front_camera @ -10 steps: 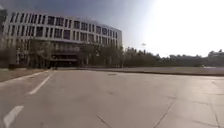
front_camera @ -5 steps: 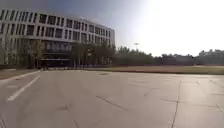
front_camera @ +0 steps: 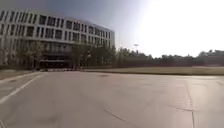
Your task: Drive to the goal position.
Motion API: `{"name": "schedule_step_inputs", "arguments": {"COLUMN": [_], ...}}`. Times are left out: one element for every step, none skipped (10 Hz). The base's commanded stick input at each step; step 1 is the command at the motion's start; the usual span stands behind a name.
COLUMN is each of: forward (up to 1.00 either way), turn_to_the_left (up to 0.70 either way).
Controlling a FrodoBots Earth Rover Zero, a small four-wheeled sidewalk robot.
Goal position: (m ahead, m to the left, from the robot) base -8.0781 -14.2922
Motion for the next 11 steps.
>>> {"name": "schedule_step_inputs", "arguments": {"forward": [0.7, 0.7, 0.7, 0.7, 0.7, 0.7, 0.7, 0.7, 0.7, 0.7, 0.7], "turn_to_the_left": [0.0, 0.0, 0.0, 0.0, 0.0, 0.0, 0.0, 0.0, 0.0, 0.0, 0.0]}}
